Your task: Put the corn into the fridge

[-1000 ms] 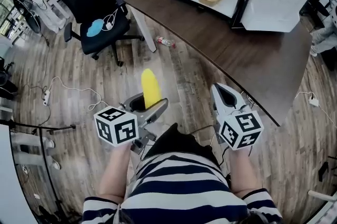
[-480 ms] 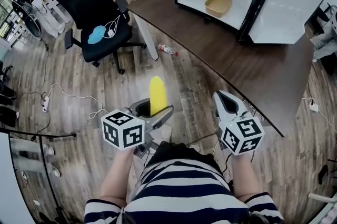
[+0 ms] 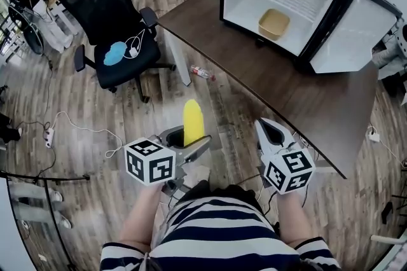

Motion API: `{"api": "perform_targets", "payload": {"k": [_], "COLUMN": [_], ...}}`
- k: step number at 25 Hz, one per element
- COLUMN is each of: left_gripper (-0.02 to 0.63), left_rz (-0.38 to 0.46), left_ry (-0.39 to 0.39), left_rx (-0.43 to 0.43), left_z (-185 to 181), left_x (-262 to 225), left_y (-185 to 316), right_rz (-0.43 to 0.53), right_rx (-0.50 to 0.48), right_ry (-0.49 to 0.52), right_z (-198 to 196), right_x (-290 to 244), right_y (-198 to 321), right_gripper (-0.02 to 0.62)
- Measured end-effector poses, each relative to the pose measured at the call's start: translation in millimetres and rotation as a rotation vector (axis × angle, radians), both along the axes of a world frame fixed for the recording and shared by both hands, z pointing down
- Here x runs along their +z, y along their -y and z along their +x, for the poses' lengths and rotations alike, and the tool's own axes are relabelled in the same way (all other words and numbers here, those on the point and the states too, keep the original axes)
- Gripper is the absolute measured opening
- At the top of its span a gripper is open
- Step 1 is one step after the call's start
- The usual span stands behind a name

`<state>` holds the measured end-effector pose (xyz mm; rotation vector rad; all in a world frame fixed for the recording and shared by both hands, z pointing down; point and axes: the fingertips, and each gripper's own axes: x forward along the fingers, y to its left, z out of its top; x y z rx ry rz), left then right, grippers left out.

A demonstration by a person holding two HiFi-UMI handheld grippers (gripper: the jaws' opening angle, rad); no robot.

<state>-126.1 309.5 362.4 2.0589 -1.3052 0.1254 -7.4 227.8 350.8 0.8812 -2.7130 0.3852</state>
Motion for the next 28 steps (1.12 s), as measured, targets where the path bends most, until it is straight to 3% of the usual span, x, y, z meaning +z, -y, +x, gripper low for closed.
{"api": "perform_targets", "payload": {"k": [7, 13, 28], "left_gripper": [0.000, 0.000, 0.000], "left_rz": [0.016, 0.020, 0.019], "left_ry": [0.009, 0.048, 0.029], "left_rx": [0.057, 0.111, 0.155], "left_z": [-48.5, -74.2, -52.5], "left_x": [-3.5, -2.6, -5.9], "left_y": [26.2, 51.1, 131.5], "right_rz": [0.006, 0.011, 0.018], "right_rx": [0.030, 0.077, 0.092], "right_ry": [-0.001, -0.007, 0.020], "right_z": [-52.4, -73.5, -63.4], "right_x": [-0.9, -0.9, -0.2], "right_y": [15.7, 29.3, 104.9], "right_gripper": [-0.009, -0.009, -0.009]}}
